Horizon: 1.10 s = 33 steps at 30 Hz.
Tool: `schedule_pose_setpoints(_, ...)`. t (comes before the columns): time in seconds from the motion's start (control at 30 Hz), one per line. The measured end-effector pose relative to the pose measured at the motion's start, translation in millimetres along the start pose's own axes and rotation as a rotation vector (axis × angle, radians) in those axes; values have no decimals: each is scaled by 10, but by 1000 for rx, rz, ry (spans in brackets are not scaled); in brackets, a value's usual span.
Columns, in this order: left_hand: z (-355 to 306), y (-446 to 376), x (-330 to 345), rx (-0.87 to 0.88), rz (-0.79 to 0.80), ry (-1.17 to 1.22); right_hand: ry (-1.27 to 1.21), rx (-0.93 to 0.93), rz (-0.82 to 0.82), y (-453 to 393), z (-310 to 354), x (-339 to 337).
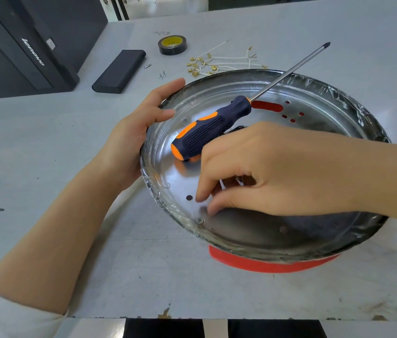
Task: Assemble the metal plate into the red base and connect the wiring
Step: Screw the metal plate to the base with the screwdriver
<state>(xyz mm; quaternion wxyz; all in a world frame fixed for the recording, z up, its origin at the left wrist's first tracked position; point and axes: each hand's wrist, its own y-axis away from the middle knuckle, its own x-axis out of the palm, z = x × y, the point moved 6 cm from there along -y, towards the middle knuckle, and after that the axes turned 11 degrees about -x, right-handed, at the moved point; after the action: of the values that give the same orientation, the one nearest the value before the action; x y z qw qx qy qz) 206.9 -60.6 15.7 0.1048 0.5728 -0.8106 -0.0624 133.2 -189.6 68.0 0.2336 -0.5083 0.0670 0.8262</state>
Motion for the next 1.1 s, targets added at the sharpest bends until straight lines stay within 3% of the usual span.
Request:
schedule_pose_setpoints(0.1, -15, 14, -12, -10, -28, 1, 134, -54, -174, 62, 6, -160)
schedule_pose_setpoints(0.2, -27, 57, -25, -27, -88, -24, 319, -39, -232, 88, -27, -310)
schedule_pose_setpoints(0.33, -65, 215, -125, -55, -191, -69, 520, 136, -132, 88, -183, -320)
schedule_pose_setpoints(0.47, -8, 446, -164, -73, -231, -48, 482, 247, -54, 34, -395, -309)
schedule_pose_setpoints(0.63, 142, 504, -52, -113, -242, -44, 550, 159, -6, -70, -429, -275)
schedule_pose_setpoints(0.8, 84, 456, -7, -123, -255, -134, 684, 19, -173, -81, -236, -532)
schedule_pose_setpoints(0.9, -23, 407, 18, -125, -231, -164, 576, 14, -310, -99, -73, -809)
schedule_pose_setpoints(1.1, -150, 431, -64, -97, -247, -60, 13, 1, -502, -182, 383, -1132)
